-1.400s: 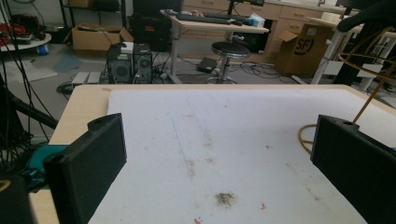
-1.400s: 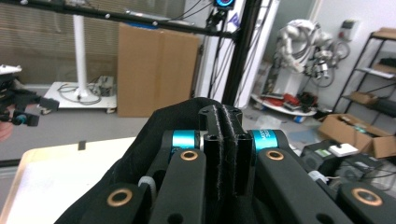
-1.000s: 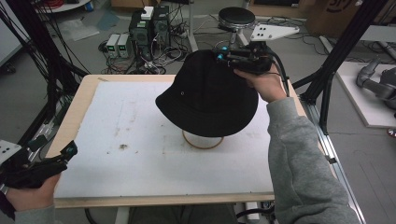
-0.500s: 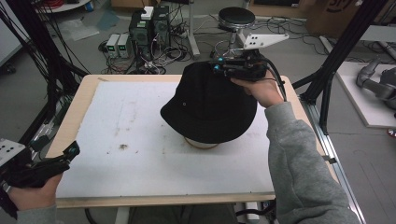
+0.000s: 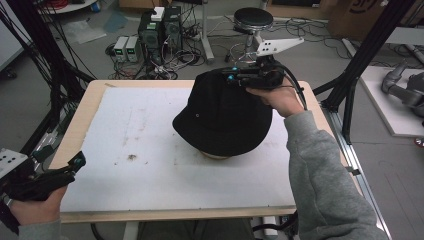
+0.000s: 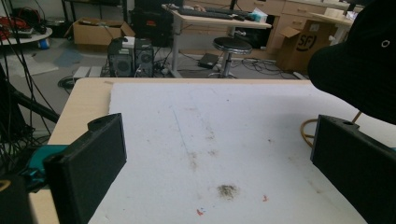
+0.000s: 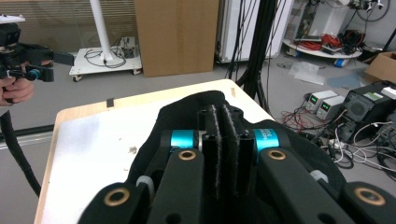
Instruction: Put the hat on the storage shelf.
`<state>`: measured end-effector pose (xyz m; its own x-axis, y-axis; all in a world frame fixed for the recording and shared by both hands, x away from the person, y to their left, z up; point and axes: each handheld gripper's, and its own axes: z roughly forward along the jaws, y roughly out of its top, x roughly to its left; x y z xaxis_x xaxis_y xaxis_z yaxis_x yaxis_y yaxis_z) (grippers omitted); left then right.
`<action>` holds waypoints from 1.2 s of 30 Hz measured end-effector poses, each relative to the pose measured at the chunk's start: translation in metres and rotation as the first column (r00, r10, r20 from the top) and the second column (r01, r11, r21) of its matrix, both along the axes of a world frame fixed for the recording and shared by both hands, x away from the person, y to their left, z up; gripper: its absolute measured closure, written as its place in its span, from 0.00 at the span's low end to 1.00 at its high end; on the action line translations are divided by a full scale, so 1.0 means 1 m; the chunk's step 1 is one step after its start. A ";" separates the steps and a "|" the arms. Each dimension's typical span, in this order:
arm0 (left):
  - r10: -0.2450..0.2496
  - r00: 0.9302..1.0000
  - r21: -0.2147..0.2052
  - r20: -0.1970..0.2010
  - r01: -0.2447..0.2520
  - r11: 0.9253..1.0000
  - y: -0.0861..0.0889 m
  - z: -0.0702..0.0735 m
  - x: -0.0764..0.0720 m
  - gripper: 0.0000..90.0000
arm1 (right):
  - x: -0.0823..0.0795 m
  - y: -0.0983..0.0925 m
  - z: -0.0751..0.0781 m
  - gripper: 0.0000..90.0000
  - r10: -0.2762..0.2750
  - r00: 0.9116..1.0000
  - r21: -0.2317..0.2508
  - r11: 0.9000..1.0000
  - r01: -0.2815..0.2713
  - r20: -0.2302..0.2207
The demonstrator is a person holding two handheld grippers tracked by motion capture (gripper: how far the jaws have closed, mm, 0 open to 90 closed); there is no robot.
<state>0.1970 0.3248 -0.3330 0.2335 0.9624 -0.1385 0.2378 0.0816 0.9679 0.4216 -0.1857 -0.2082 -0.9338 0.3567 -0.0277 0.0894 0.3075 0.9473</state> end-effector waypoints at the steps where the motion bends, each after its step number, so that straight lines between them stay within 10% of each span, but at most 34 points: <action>1: 0.000 1.000 0.000 0.000 0.000 1.000 0.000 0.000 0.000 0.04 | 0.000 0.000 0.000 0.91 -0.004 1.000 -0.001 1.000 0.004 -0.003; 13: -0.004 1.000 0.003 -0.002 0.004 1.000 0.000 0.000 0.000 0.04 | -0.002 -0.003 0.001 0.32 -0.084 0.996 0.009 0.996 0.085 -0.018; 20: -0.011 1.000 0.003 -0.003 0.011 1.000 -0.003 -0.001 0.001 0.04 | -0.003 -0.024 0.005 0.01 -0.213 0.976 0.028 0.976 0.214 -0.038; 30: -0.026 1.000 0.008 -0.008 0.026 1.000 -0.009 -0.002 0.006 0.04 | -0.017 -0.054 0.007 0.01 -0.315 0.949 0.047 0.948 0.316 -0.024; 36: -0.040 0.999 0.008 -0.010 0.040 0.999 -0.013 -0.002 0.009 0.04 | -0.029 -0.076 0.000 0.01 -0.402 0.916 0.039 0.915 0.402 -0.010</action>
